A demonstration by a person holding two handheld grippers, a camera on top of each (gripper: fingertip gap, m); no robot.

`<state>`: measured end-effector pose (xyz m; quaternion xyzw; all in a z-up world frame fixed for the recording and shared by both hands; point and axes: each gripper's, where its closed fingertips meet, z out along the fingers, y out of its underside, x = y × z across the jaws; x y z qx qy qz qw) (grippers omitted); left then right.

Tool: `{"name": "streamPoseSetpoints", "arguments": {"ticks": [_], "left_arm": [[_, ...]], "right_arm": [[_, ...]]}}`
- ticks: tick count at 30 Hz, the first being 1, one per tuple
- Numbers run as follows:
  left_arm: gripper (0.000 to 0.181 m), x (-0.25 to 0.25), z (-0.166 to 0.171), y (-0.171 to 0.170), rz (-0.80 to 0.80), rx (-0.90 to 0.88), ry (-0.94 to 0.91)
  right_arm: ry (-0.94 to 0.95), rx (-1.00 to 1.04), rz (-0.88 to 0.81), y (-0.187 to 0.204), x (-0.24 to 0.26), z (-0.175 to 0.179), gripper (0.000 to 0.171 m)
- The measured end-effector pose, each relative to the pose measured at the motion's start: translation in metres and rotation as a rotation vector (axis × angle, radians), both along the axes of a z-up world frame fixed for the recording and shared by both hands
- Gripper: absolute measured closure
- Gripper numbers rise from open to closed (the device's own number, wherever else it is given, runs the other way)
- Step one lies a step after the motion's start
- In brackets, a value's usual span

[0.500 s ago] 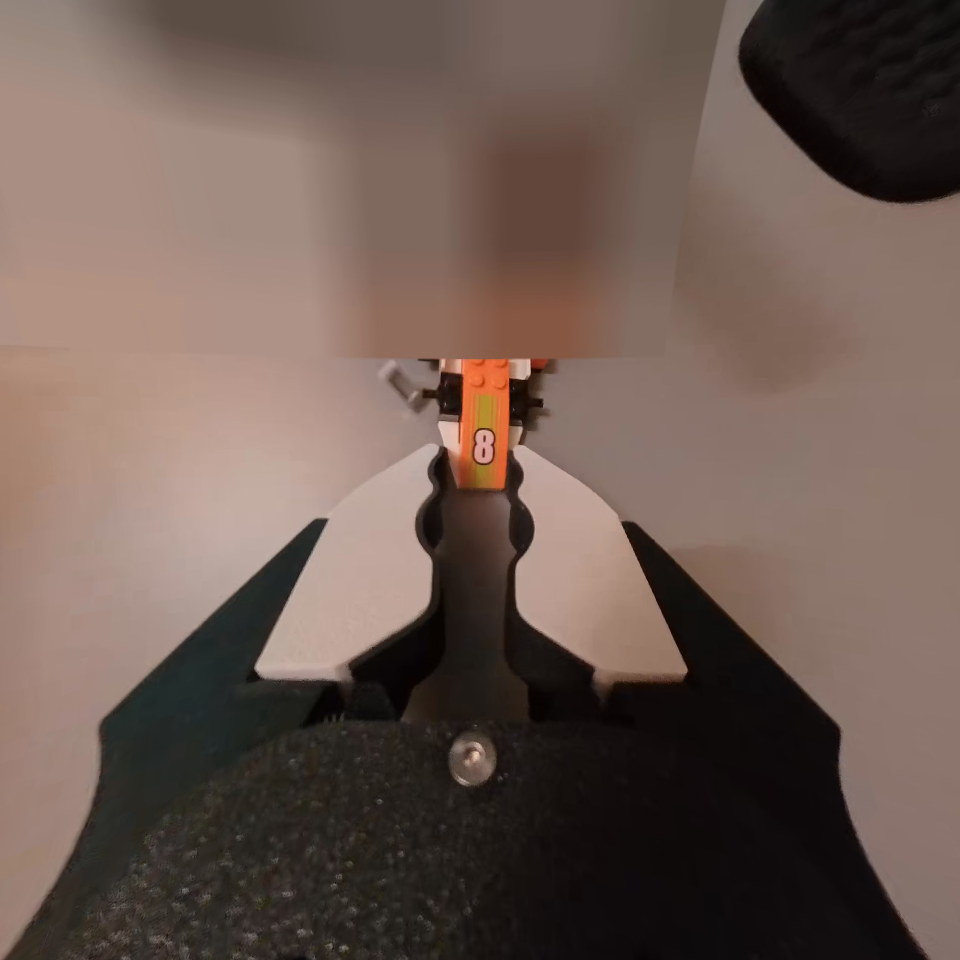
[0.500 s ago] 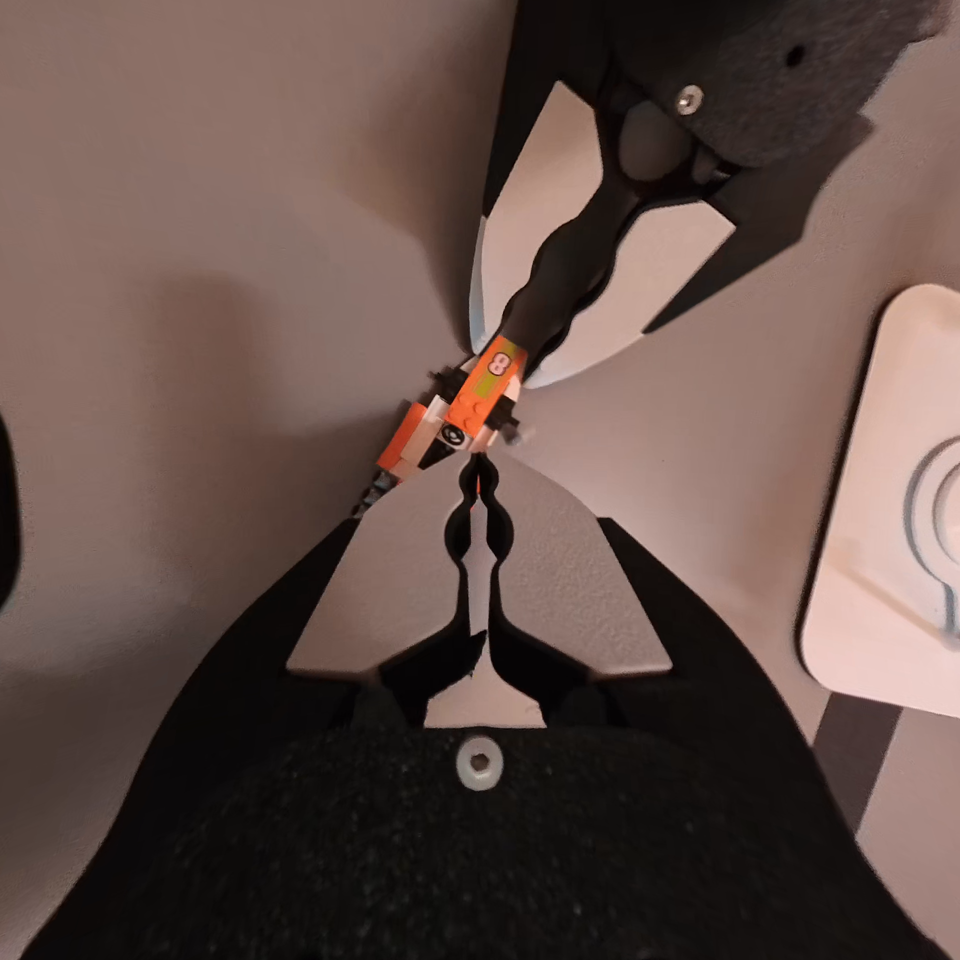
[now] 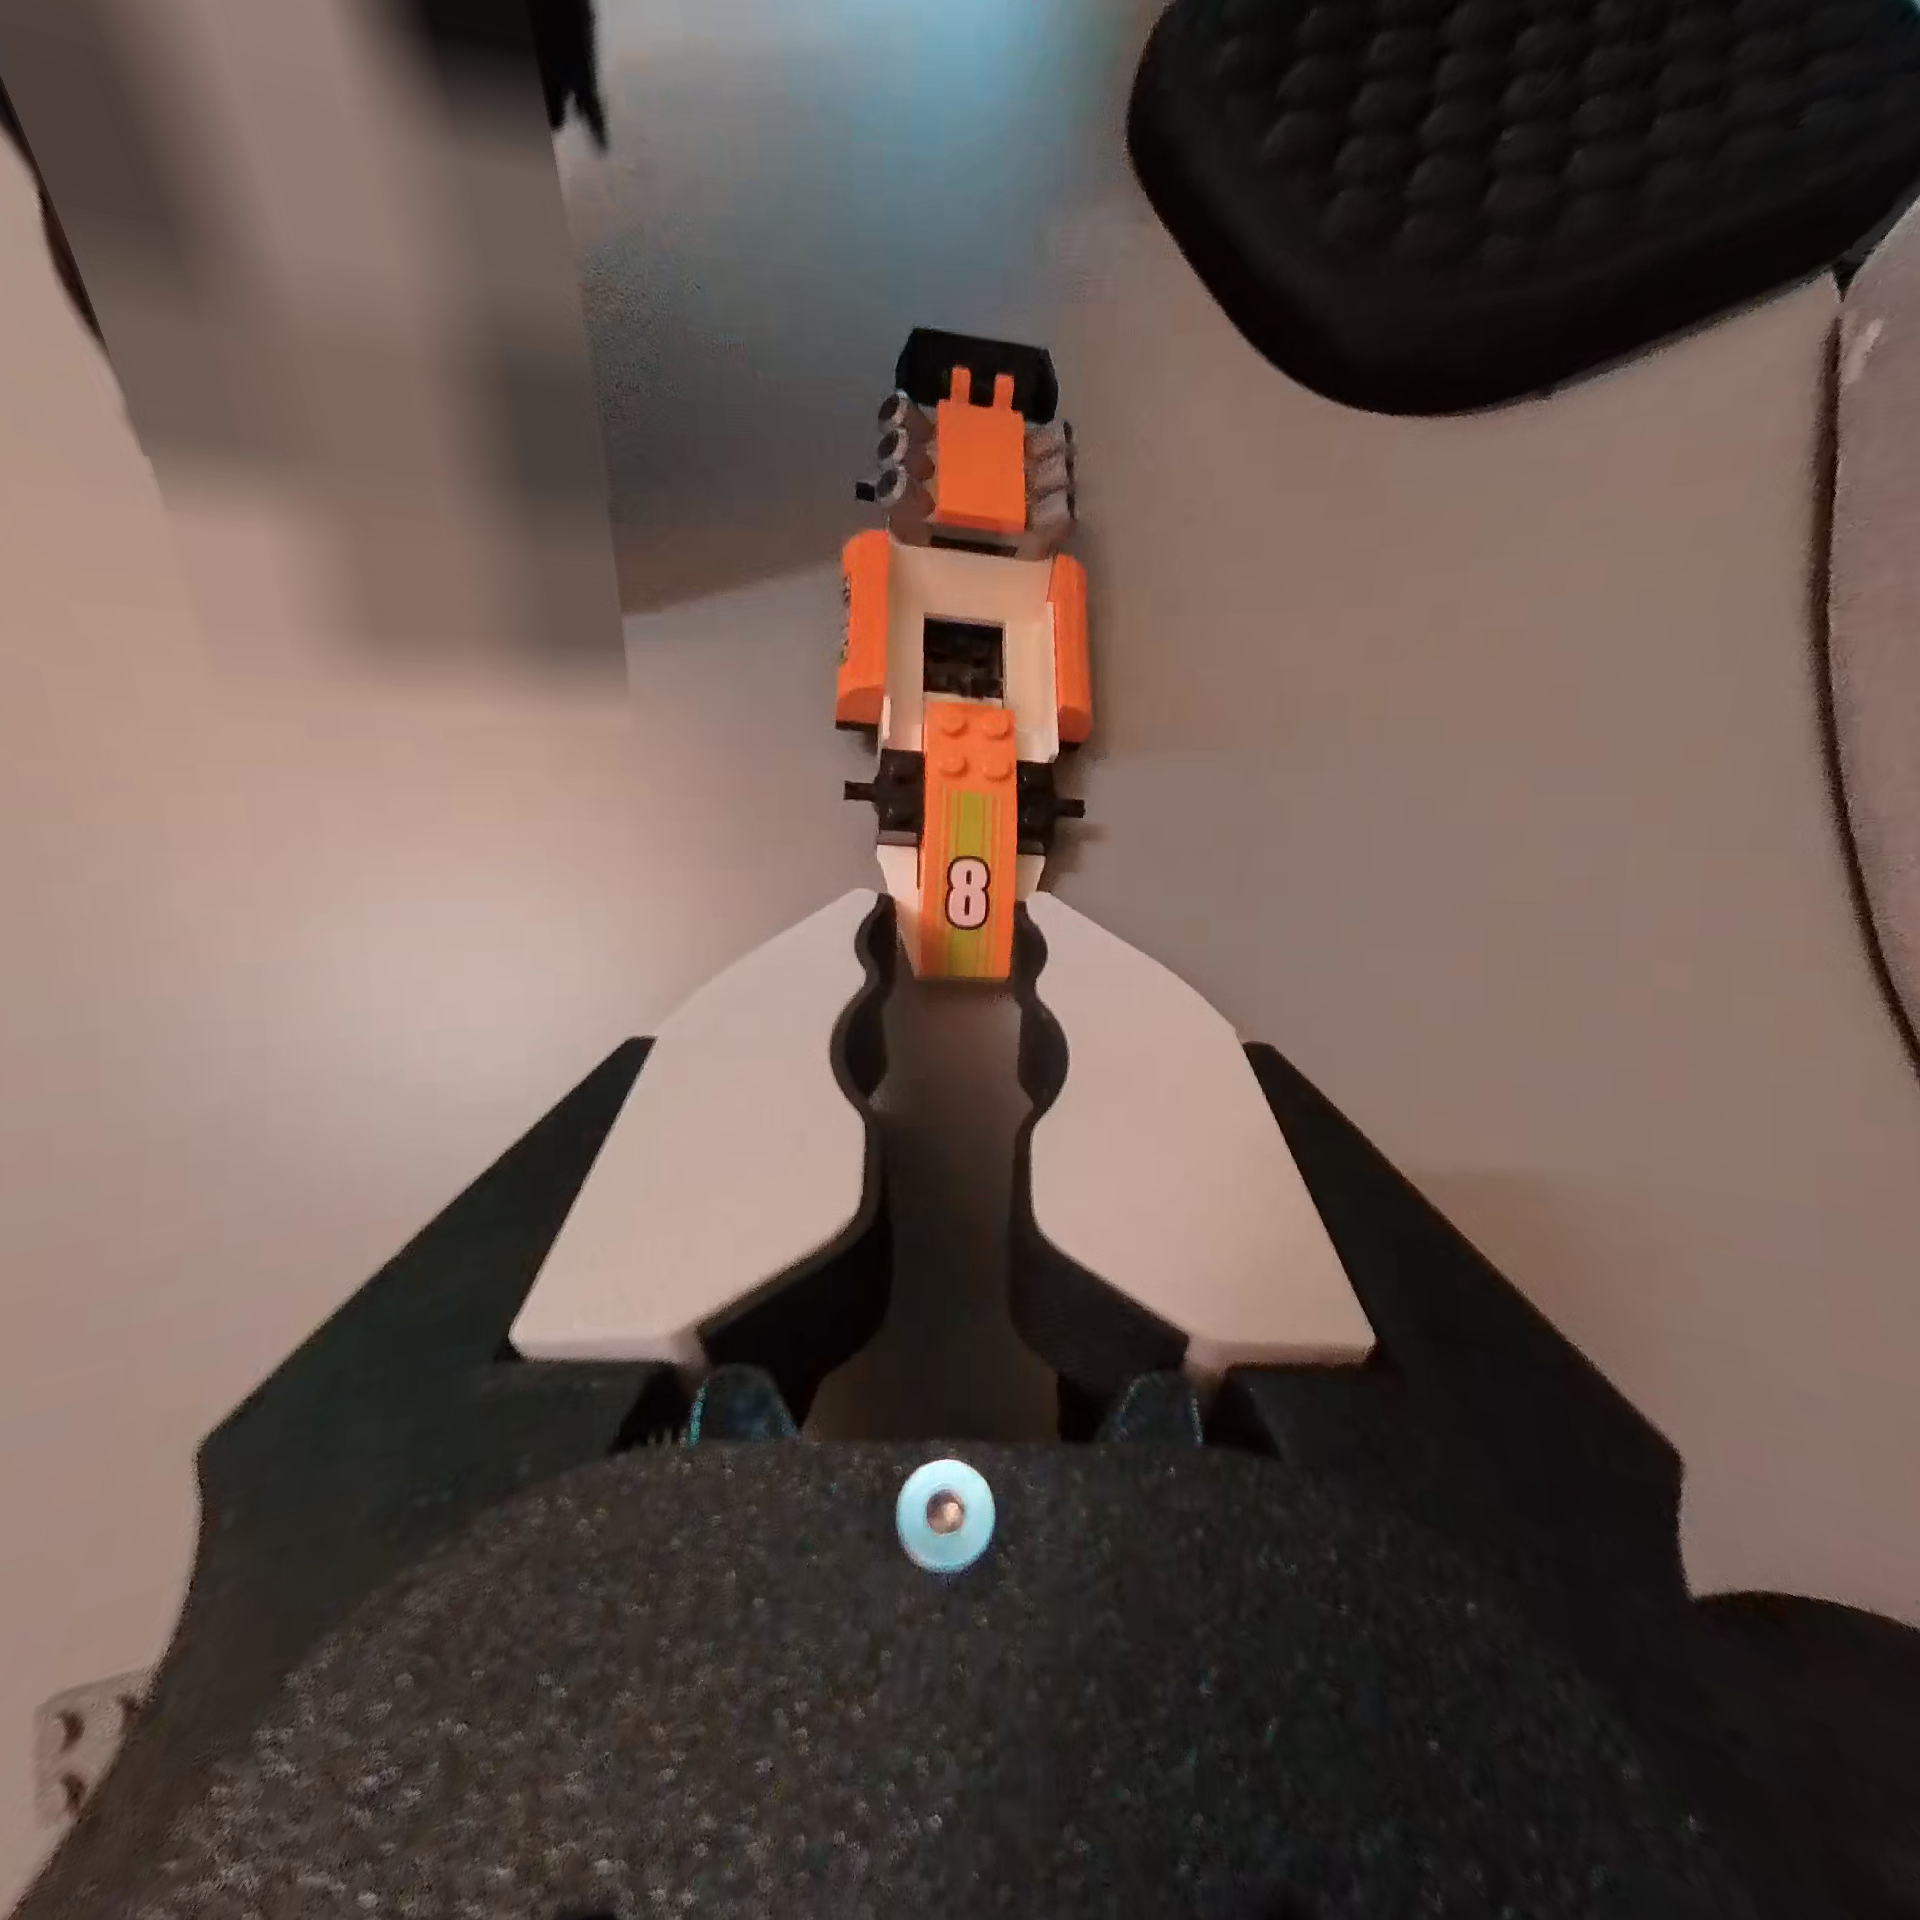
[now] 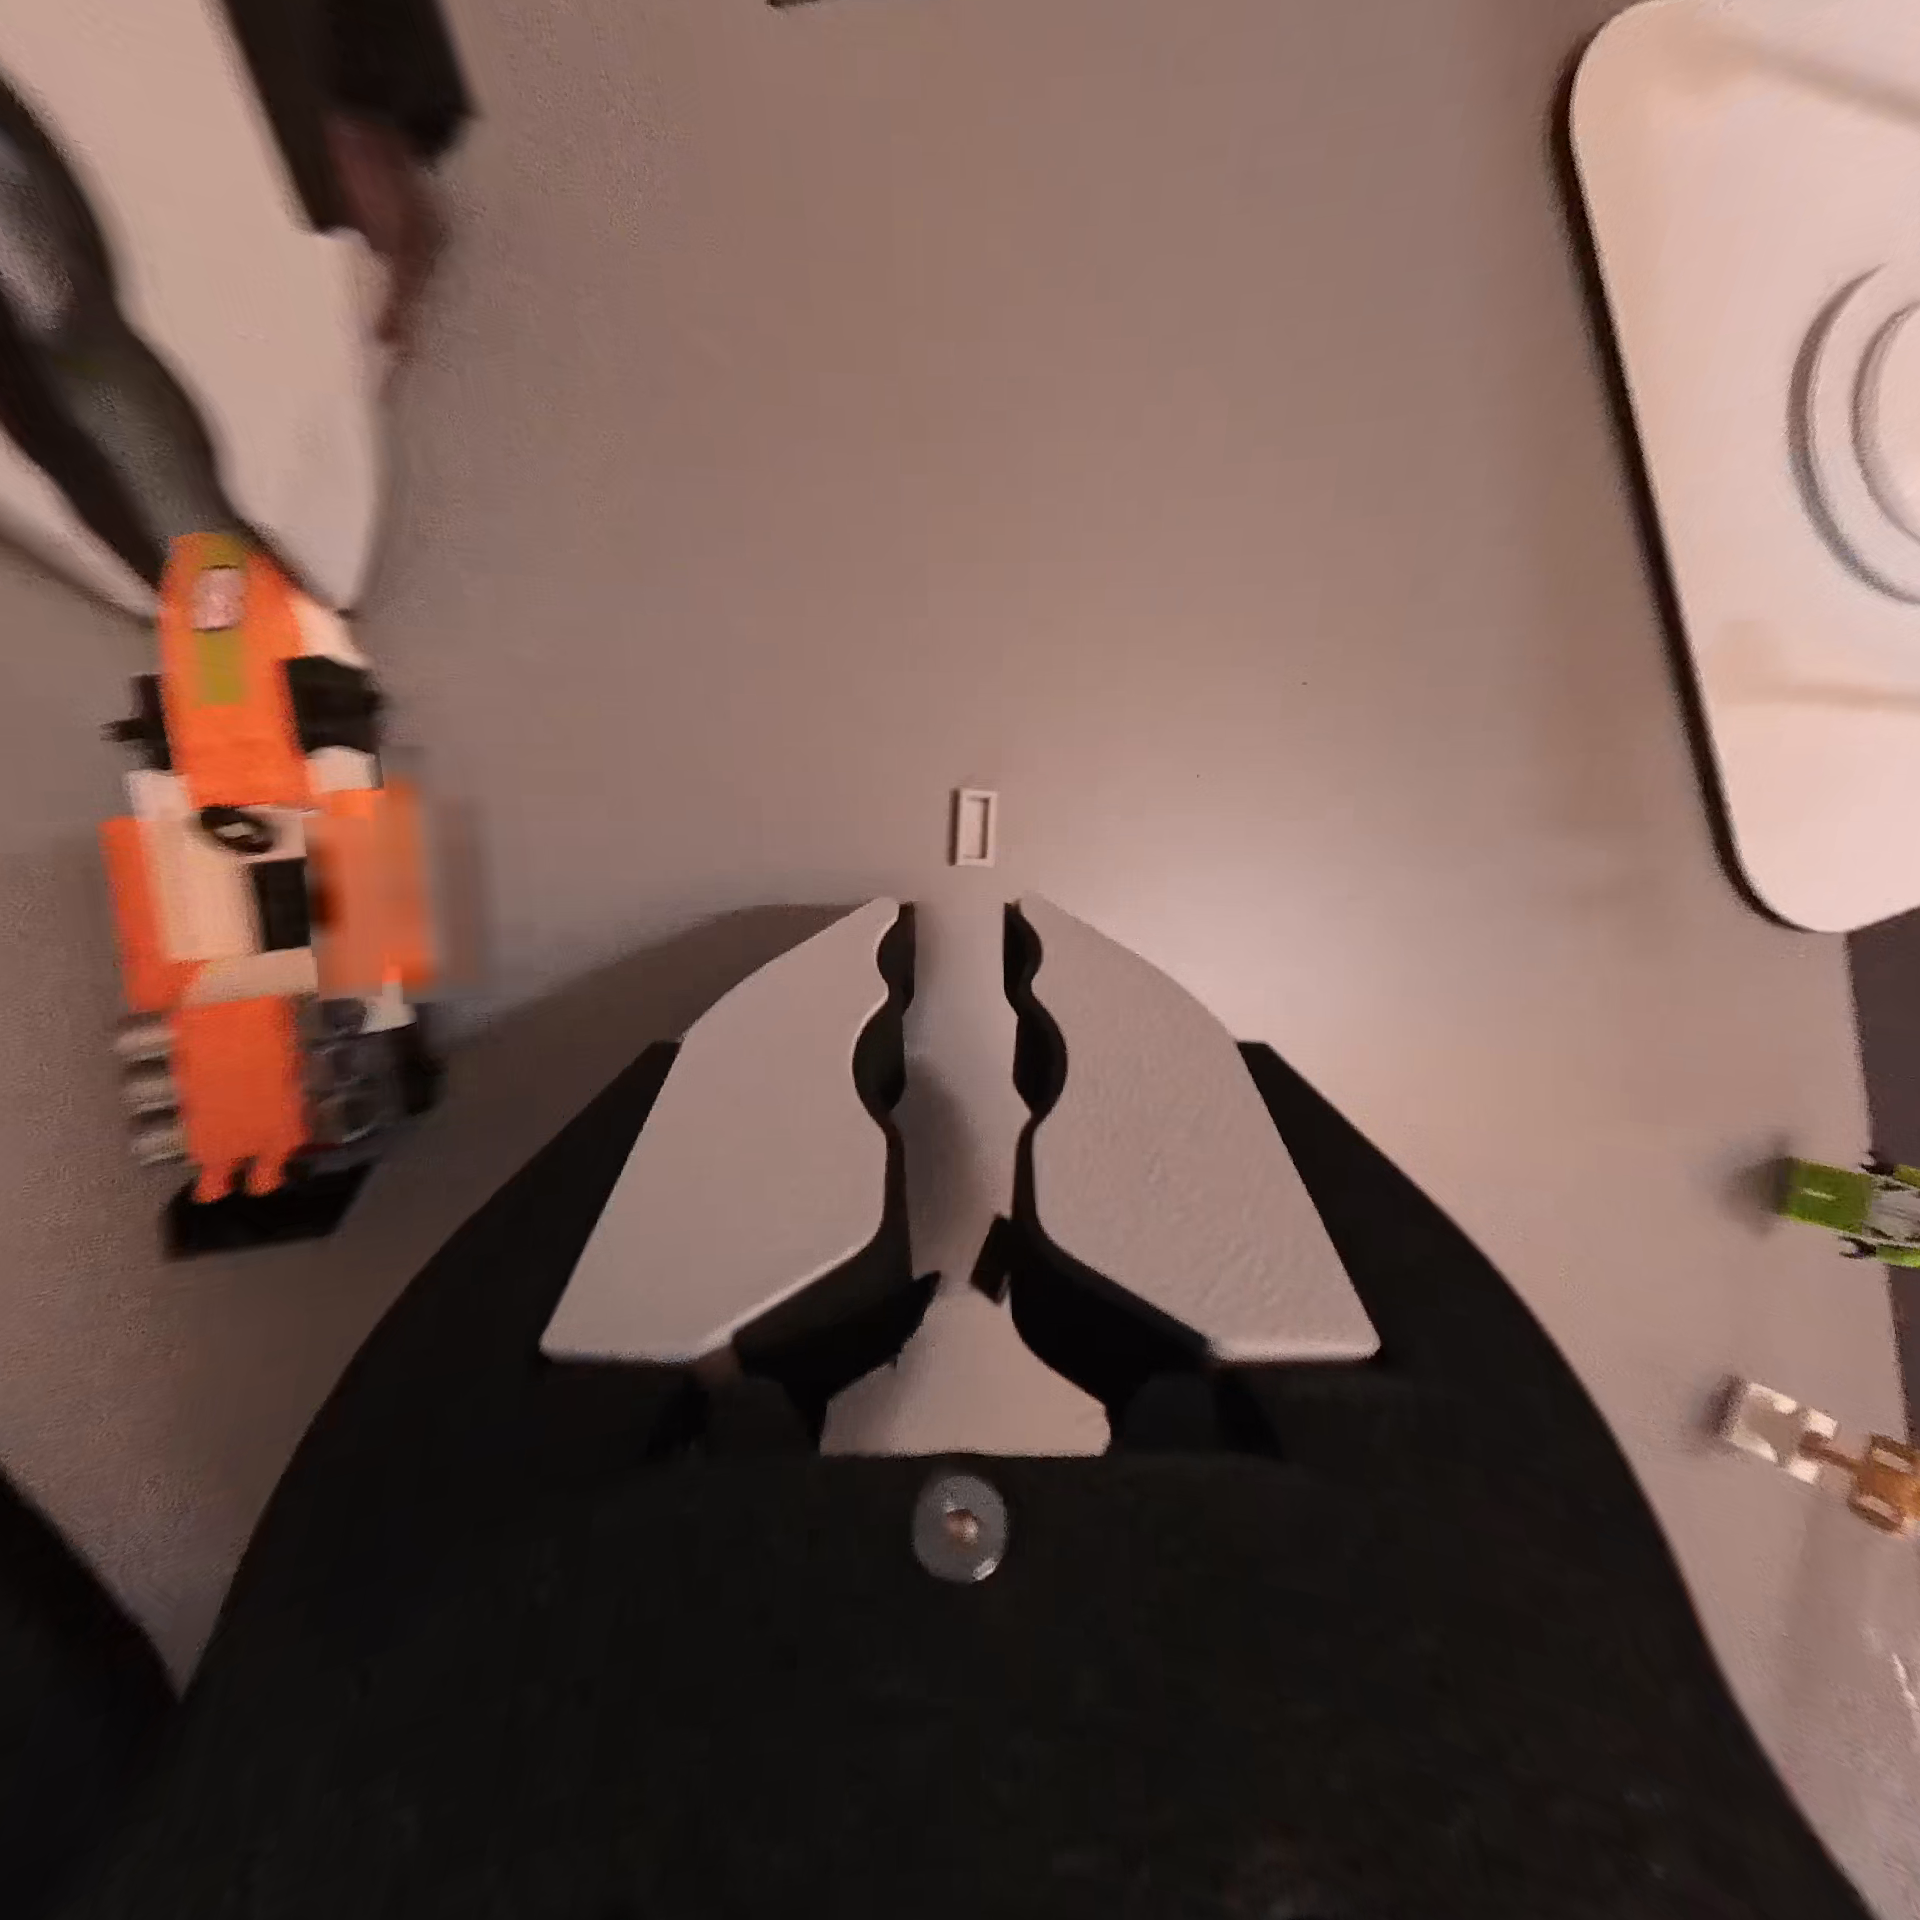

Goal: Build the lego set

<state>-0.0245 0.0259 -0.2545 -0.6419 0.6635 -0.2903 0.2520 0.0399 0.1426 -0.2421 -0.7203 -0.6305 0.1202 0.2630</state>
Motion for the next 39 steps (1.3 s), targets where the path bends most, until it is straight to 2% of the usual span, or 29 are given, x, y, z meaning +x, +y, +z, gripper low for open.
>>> {"name": "streamPoseSetpoints", "arguments": {"ticks": [6, 8, 9, 11, 14, 18, 21, 23, 28, 34, 37, 39], "left_arm": [[0.157, -0.008, 0.026, 0.001, 0.06, -0.002, -0.096], [0.156, -0.011, 0.034, 0.011, 0.107, 0.038, -0.131], [0.156, -0.012, 0.037, 0.016, 0.132, 0.063, -0.15], [0.155, -0.013, 0.045, 0.027, 0.184, 0.105, -0.193], [0.157, -0.011, 0.062, 0.037, 0.215, 0.25, -0.267], [0.161, 0.002, 0.089, 0.019, 0.126, 0.388, -0.393], [0.166, 0.009, 0.113, -0.005, 0.016, 0.451, -0.493], [0.167, 0.013, 0.116, -0.02, -0.069, 0.487, -0.477], [0.17, 0.021, 0.119, -0.044, -0.176, 0.515, -0.439], [0.176, 0.027, 0.129, -0.069, -0.23, 0.56, -0.424], [0.178, 0.028, 0.134, -0.074, -0.179, 0.547, -0.428], [0.178, 0.028, 0.138, -0.065, -0.054, 0.461, -0.445]], "right_arm": [[-0.038, -0.112, 0.018, 0.01, -0.013, -0.02, 0.152], [-0.04, -0.167, 0.029, 0.008, -0.015, -0.021, 0.155], [-0.045, -0.192, 0.034, 0.007, -0.015, -0.022, 0.163], [-0.024, -0.241, 0.049, -0.001, -0.015, -0.018, 0.164], [0.209, -0.481, 0.055, -0.04, -0.036, 0.014, 0.164], [0.615, -0.848, 0.099, -0.1, -0.059, 0.078, 0.164], [0.78, -0.972, 0.14, -0.131, -0.058, 0.094, 0.164], [0.855, -1.029, 0.158, -0.142, -0.055, 0.1, 0.164], [0.902, -1.068, 0.222, -0.162, -0.048, 0.111, 0.164], [0.846, -1.022, 0.281, -0.187, -0.048, 0.119, 0.164], [0.864, -0.995, 0.27, -0.19, -0.046, 0.126, 0.164], [0.923, -0.922, 0.217, -0.182, -0.046, 0.133, 0.164]]}}
